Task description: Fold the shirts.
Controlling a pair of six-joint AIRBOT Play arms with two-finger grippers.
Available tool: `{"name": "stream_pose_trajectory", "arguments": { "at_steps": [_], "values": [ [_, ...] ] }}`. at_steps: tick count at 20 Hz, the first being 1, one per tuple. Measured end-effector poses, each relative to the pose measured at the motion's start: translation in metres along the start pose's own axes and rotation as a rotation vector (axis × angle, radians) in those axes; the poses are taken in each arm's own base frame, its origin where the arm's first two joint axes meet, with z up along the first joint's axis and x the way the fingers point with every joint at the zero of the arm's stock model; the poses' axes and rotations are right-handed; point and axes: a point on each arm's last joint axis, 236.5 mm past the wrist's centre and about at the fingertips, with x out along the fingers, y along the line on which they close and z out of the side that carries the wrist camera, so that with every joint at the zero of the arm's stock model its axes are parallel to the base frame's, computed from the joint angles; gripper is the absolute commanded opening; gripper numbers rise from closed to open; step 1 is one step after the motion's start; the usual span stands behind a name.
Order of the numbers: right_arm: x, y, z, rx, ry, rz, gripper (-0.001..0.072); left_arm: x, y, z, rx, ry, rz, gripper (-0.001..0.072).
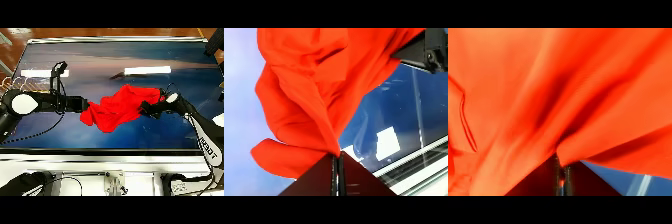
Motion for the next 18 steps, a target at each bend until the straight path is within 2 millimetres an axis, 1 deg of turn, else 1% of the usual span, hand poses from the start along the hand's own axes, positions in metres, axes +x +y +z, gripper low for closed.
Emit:
{"name": "stream_pose_trajectory", "arguments": {
  "at_steps": [2, 3, 4, 5, 6, 7, 8, 9, 10, 11, 12, 13, 14, 15, 16, 17, 18],
  "values": [
    [-0.002, 0.005, -0.003, -0.019, 0.01, 0.005, 0.0067, -0.004, -0.001, 0.003, 0.009, -0.013, 0.003, 0.0036],
    [-0.009, 0.012, -0.004, -0.055, 0.016, 0.016, 0.0066, -0.009, -0.001, 0.008, 0.024, -0.03, 0.012, 0.0036],
    [-0.021, 0.021, -0.005, -0.115, 0.02, 0.032, 0.0066, -0.015, 0.0, 0.014, 0.043, -0.053, 0.024, 0.0036],
    [-0.037, 0.032, -0.005, -0.182, 0.025, 0.051, 0.0067, -0.026, -0.001, 0.026, 0.073, -0.093, 0.043, 0.0036],
    [-0.06, 0.047, -0.004, -0.264, 0.019, 0.076, 0.0067, -0.039, -0.002, 0.041, 0.102, -0.142, 0.06, 0.0036],
    [-0.087, 0.062, -0.001, -0.343, -0.003, 0.1, 0.0066, -0.059, -0.007, 0.064, 0.136, -0.22, 0.075, 0.0036],
    [-0.122, 0.079, 0.002, -0.429, -0.036, 0.121, 0.0066, -0.085, -0.014, 0.089, 0.167, -0.313, 0.086, 0.0036],
    [-0.159, 0.096, 0.005, -0.502, -0.085, 0.138, 0.0066, -0.115, -0.023, 0.113, 0.192, -0.406, 0.091, 0.0036],
    [-0.203, 0.116, 0.01, -0.573, -0.174, 0.153, 0.0066, -0.155, -0.035, 0.139, 0.215, -0.521, 0.09, 0.0036],
    [-0.247, 0.133, 0.012, -0.629, -0.268, 0.159, 0.0066, -0.197, -0.047, 0.16, 0.235, -0.634, 0.087, 0.0036],
    [-0.295, 0.152, 0.011, -0.684, -0.386, 0.162, 0.0066, -0.247, -0.061, 0.177, 0.255, -0.759, 0.081, 0.0036],
    [-0.339, 0.169, 0.005, -0.728, -0.493, 0.164, 0.0066, -0.293, -0.073, 0.187, 0.272, -0.869, 0.073, 0.0036],
    [-0.382, 0.186, -0.007, -0.765, -0.602, 0.168, 0.0066, -0.341, -0.086, 0.191, 0.29, -0.981, 0.065, 0.0036],
    [-0.419, 0.199, -0.021, -0.789, -0.696, 0.174, 0.0066, -0.383, -0.097, 0.189, 0.305, -1.076, 0.053, 0.0036],
    [-0.452, 0.209, -0.037, -0.804, -0.784, 0.182, 0.0066, -0.422, -0.108, 0.182, 0.32, -1.166, 0.039, 0.0036],
    [-0.478, 0.217, -0.055, -0.814, -0.852, 0.195, 0.0066, -0.453, -0.116, 0.173, 0.331, -1.233, 0.027, 0.0037],
    [-0.497, 0.222, -0.072, -0.82, -0.899, 0.209, 0.0066, -0.48, -0.122, 0.161, 0.341, -1.286, 0.017, 0.0036]
  ]
}}
